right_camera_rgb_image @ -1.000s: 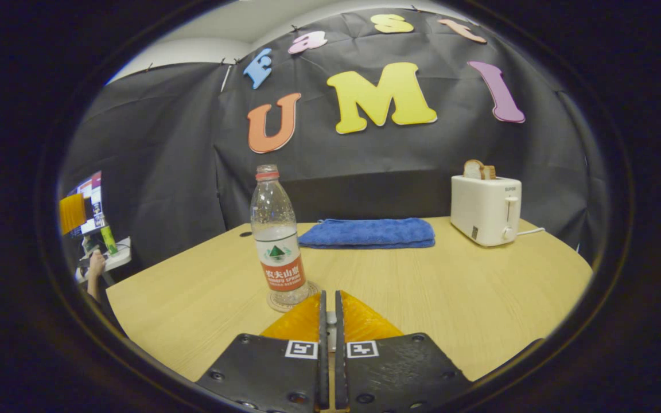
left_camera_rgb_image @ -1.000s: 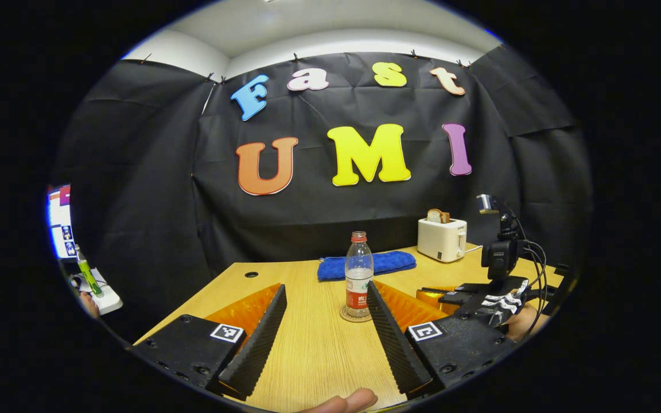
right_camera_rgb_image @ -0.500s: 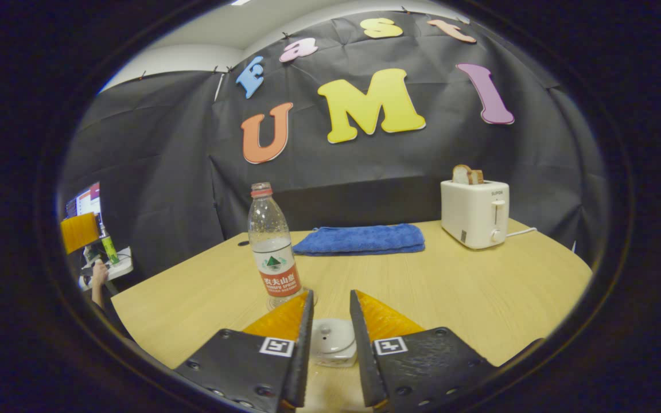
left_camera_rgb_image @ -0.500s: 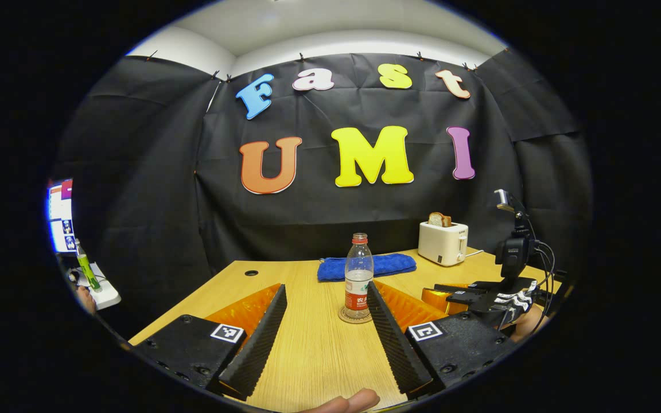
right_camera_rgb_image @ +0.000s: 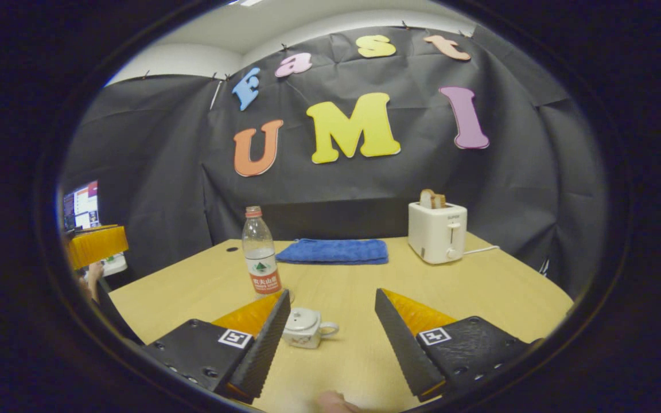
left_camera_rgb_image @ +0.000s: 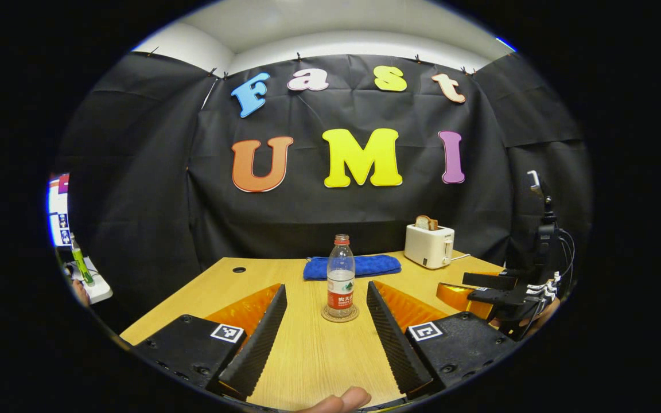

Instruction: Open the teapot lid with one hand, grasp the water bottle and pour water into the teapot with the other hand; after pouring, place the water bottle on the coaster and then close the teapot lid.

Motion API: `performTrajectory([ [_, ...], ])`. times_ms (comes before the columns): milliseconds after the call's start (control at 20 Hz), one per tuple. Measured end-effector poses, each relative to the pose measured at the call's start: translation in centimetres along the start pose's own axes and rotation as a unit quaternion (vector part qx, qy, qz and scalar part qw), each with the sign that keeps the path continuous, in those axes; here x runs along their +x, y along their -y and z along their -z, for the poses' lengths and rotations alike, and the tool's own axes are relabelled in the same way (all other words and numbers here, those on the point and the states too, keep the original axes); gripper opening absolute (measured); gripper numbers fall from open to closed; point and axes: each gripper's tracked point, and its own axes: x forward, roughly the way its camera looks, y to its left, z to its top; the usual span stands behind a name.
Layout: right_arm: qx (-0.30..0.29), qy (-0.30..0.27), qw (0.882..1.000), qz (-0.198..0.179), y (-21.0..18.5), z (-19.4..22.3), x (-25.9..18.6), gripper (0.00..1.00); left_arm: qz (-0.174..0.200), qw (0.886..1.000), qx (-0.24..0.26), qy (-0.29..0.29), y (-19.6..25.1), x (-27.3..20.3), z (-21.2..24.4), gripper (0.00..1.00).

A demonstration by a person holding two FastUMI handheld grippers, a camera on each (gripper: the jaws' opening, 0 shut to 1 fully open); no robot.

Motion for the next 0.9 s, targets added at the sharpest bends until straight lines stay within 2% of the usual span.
performTrajectory([
  [50, -0.002, 0.005, 1.000, -0.001, 0.2, -0.4, -1.1, 0.90, 0.011, 1.000, -0.001, -0.005, 0.7, -0.4, 0.2, 0.88],
  [100, -0.004, 0.011, 1.000, -0.001, 0.6, -1.0, -2.3, 0.84, 0.019, 1.000, -0.001, -0.004, 1.2, -0.7, -0.1, 0.89],
  [150, -0.005, 0.017, 1.000, 0.004, 1.1, -1.5, -3.5, 0.89, 0.019, 1.000, 0.001, 0.000, 1.4, -1.1, -0.4, 0.89],
  [300, -0.010, 0.035, 0.999, 0.032, 2.9, -2.9, -6.8, 0.91, -0.002, 1.000, 0.012, 0.002, 1.3, -1.9, -0.4, 0.89],
  [350, -0.010, 0.038, 0.999, 0.038, 3.2, -3.2, -7.8, 0.88, -0.007, 1.000, 0.013, 0.005, 1.5, -2.1, -0.5, 0.89],
  [500, -0.005, 0.056, 0.997, 0.048, 4.1, -3.9, -10.3, 0.96, -0.032, 0.999, 0.019, 0.023, 1.1, -2.3, -1.3, 0.89],
  [700, -0.025, 0.038, 0.998, 0.047, 4.6, -3.5, -11.4, 0.95, -0.035, 0.998, 0.034, 0.034, 2.0, -2.3, -0.9, 0.88],
  [800, -0.045, 0.041, 0.996, 0.070, 5.8, -3.9, -11.7, 0.92, -0.031, 0.999, 0.033, 0.026, 2.7, -2.0, 0.0, 0.88],
  [900, -0.059, 0.042, 0.993, 0.094, 6.6, -4.0, -12.0, 0.96, -0.029, 0.999, 0.037, 0.018, 3.1, -1.5, 0.7, 0.89],
])
